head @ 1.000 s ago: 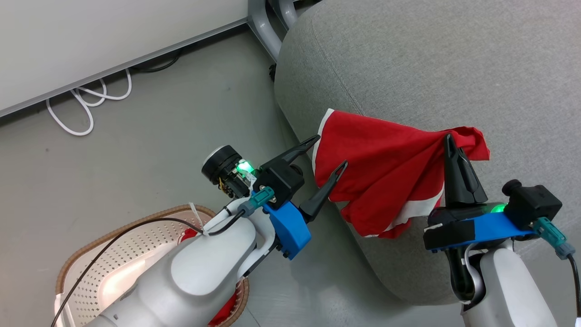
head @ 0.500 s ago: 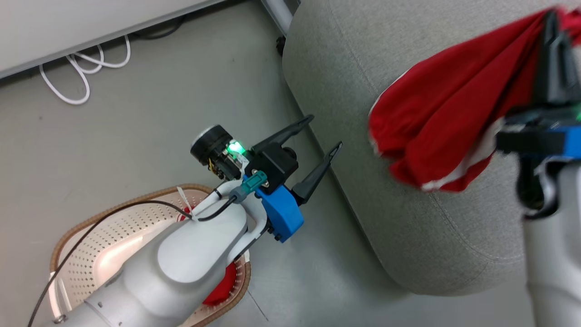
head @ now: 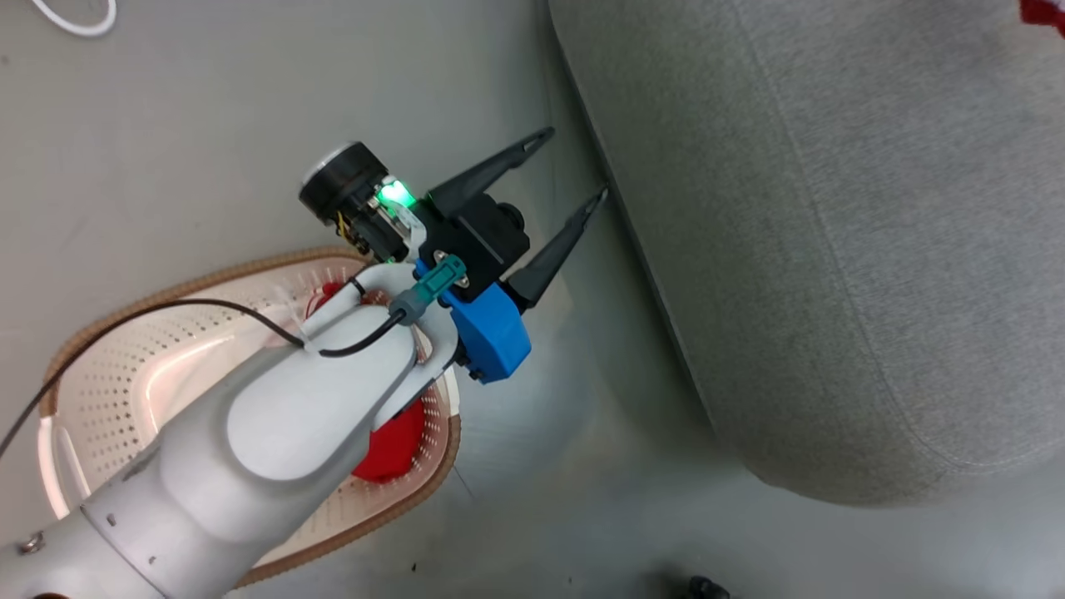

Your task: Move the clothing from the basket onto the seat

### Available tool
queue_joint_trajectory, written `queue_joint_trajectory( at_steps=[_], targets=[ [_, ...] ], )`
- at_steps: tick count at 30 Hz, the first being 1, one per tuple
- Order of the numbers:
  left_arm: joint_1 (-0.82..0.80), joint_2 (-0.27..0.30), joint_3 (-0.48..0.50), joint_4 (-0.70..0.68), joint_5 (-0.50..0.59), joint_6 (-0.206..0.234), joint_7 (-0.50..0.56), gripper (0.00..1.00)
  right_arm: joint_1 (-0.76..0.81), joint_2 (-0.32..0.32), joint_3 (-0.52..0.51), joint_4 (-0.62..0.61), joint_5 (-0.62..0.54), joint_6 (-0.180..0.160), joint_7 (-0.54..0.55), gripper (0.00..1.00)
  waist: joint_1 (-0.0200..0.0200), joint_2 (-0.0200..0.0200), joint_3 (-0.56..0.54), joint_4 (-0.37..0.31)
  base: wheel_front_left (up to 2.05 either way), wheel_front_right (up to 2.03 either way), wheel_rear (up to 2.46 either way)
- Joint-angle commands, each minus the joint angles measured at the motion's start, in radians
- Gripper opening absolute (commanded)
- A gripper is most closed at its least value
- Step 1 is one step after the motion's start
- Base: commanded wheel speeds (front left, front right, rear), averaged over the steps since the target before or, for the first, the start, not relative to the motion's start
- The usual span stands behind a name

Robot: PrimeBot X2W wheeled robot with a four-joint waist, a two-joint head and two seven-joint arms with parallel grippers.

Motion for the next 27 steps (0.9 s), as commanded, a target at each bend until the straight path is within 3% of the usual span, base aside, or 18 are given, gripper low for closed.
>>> queue_joint_trajectory(
  at_steps=[1,6,20,26,27],
  targets=[
    [-0.013,0.012,0.003,-0.011,0.005,0.003,0.007,1.00,-0.010,-0.011,-0.007,0.020,-0.001,-0.001,0.000,0.00,-0.0001,-0.0001,0.058,0.009,0.00,0.00,0.00],
    [-0.041,0.041,0.001,-0.056,0.020,0.013,0.031,1.00,-0.007,-0.030,-0.028,0.128,-0.023,-0.001,0.000,0.00,-0.0001,-0.0001,0.123,0.020,0.00,0.00,0.00],
    [-0.057,0.073,-0.004,-0.115,0.028,0.030,0.052,1.00,0.067,0.107,-0.071,0.424,-0.098,-0.001,0.000,0.00,-0.0001,-0.0001,0.188,0.032,0.00,0.00,0.00],
    [-0.048,0.074,-0.008,-0.113,0.020,0.034,0.046,1.00,0.095,0.144,-0.071,0.445,-0.104,-0.001,0.000,0.00,-0.0001,-0.0001,0.169,0.029,0.00,0.00,0.00],
    [-0.044,0.071,-0.008,-0.111,0.019,0.035,0.042,1.00,0.102,0.147,-0.075,0.436,-0.103,-0.001,0.000,0.29,-0.0001,-0.0001,0.161,0.029,0.00,0.00,0.00]
  ],
)
